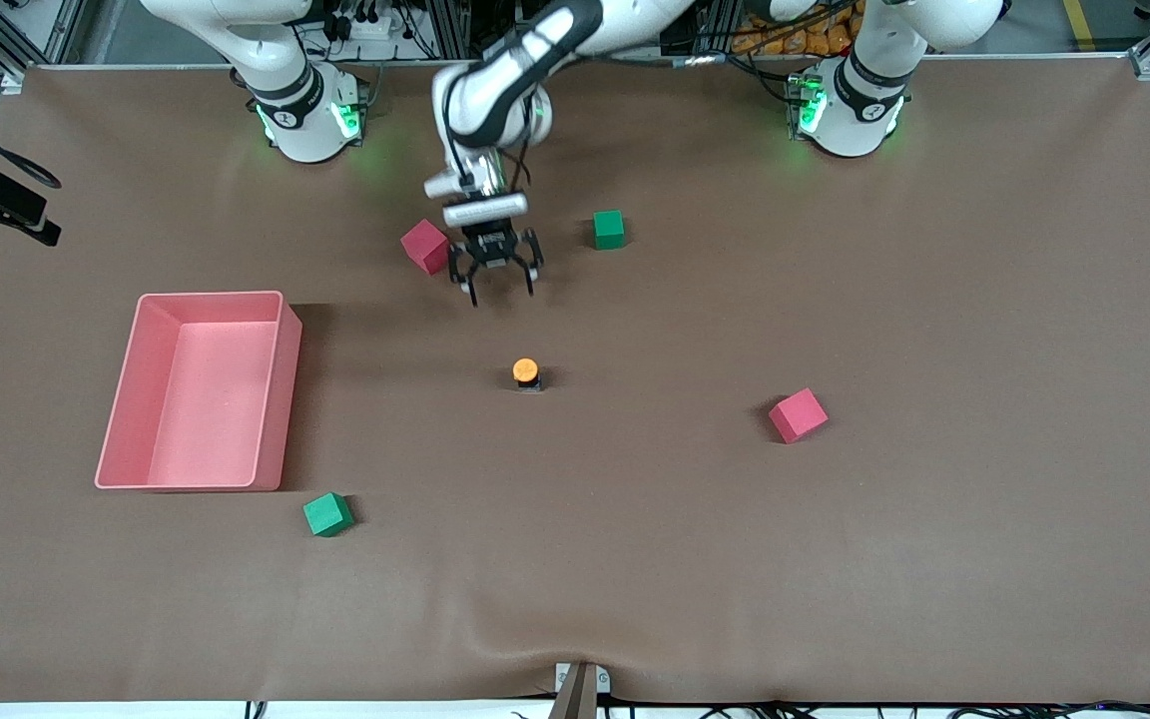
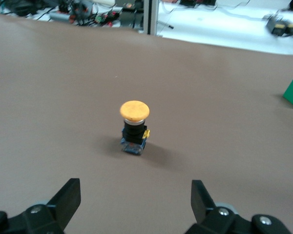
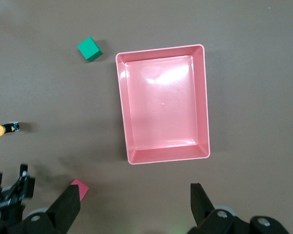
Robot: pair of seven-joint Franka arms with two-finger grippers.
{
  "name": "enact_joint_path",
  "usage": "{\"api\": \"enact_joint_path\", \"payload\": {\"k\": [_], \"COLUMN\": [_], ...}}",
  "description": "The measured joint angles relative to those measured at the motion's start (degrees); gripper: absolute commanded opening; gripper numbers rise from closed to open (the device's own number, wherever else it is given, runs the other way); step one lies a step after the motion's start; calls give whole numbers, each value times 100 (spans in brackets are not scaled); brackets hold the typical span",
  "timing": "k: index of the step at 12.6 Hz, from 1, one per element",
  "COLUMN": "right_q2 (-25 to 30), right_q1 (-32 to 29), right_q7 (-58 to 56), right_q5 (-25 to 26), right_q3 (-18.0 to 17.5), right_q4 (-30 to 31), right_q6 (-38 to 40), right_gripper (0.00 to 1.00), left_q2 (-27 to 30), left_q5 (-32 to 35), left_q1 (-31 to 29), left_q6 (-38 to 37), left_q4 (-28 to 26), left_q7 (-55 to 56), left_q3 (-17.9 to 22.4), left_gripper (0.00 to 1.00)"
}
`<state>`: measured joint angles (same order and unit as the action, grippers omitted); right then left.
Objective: Place and upright button with both arms
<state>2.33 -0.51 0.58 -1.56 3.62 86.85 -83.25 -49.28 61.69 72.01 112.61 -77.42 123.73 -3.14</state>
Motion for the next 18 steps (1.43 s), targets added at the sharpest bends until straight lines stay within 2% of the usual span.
{"api": "enact_joint_path", "payload": {"k": [3, 7, 9, 13, 16, 18], "right_q2": [3, 3, 4, 5, 5, 5], "right_q1": [-1, -1, -3, -6, -6, -6], "right_q7": [1, 1, 2, 3, 3, 3], "right_q5": [1, 2, 3, 3, 3, 3], "right_q3": [7, 9, 19, 41, 47, 49], "right_q4": [0, 4, 14, 52, 69, 78], "right_q6": [-2, 6, 10, 17, 17, 17], "right_gripper": [100, 100, 100, 100, 100, 100], "left_q2": [868, 2052, 2587, 3509, 3907, 4070], "left_q5": [-1207, -2683, -3368, -4538, -5273, -5438], "left_q1": [-83, -830, -1362, -2563, -3505, -4115], "left_q6": [-231, -302, -519, -1433, -1916, -2375], "left_q4": [98, 113, 111, 83, 55, 41], "left_q7": [-886, -2434, -3137, -4971, -6144, -6916], "left_q3": [-22, 14, 26, 36, 37, 39], "left_gripper": [100, 100, 100, 100, 100, 100]}}
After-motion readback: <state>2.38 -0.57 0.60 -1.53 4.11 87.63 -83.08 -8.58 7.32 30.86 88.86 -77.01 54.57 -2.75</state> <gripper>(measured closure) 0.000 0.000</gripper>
